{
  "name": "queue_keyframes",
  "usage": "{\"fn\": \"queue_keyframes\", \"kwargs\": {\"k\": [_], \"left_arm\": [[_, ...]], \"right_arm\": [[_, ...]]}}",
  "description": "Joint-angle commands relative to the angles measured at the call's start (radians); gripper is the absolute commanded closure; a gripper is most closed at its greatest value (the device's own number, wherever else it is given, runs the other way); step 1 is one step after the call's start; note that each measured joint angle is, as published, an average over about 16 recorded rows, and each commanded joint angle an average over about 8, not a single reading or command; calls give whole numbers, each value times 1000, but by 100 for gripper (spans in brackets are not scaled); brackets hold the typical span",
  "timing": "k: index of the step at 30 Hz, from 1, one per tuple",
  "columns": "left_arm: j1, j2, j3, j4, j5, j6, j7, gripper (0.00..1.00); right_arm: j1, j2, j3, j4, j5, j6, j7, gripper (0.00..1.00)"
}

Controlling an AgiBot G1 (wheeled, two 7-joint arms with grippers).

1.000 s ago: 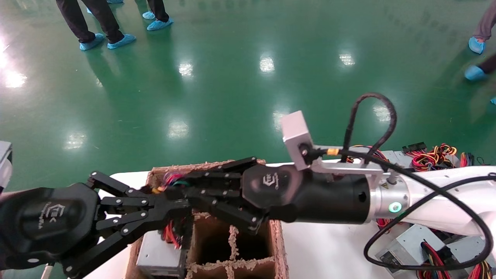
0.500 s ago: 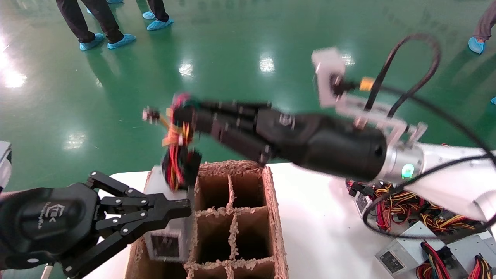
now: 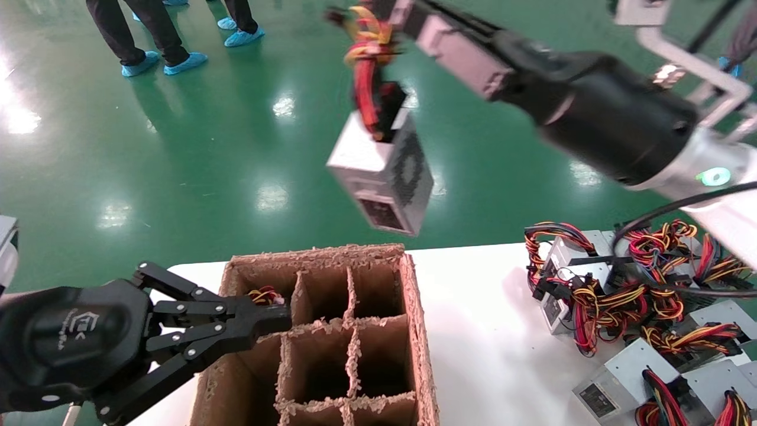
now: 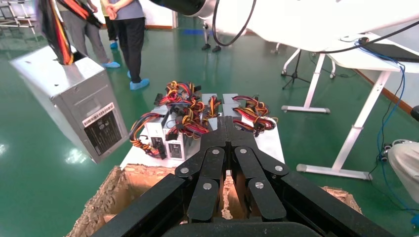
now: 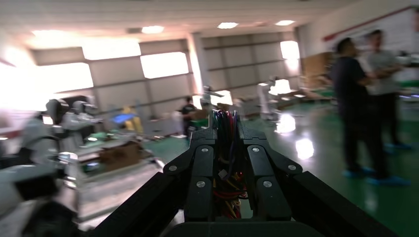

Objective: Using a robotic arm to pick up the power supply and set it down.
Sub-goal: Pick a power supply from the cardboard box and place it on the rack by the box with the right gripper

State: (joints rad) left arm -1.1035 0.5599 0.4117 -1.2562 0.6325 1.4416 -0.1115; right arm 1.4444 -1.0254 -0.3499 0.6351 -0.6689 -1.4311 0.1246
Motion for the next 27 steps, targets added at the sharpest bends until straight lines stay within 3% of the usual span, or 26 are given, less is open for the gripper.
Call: {"fn": "queue_keyframes", "kwargs": {"k": [1, 9, 16, 27], "left_arm": [[0, 0, 0, 0, 0, 0, 0, 100], [0, 0, 0, 0, 0, 0, 0, 100], [0, 0, 0, 0, 0, 0, 0, 100], [0, 0, 0, 0, 0, 0, 0, 100]], "right_arm": [[0, 27, 10, -8, -2, 15, -13, 100], [-71, 132, 37, -30, 9, 38, -9, 100], [-128, 198, 23, -67, -41, 78, -37, 100], [-161, 201, -10, -203, -106, 114, -85, 100]]}}
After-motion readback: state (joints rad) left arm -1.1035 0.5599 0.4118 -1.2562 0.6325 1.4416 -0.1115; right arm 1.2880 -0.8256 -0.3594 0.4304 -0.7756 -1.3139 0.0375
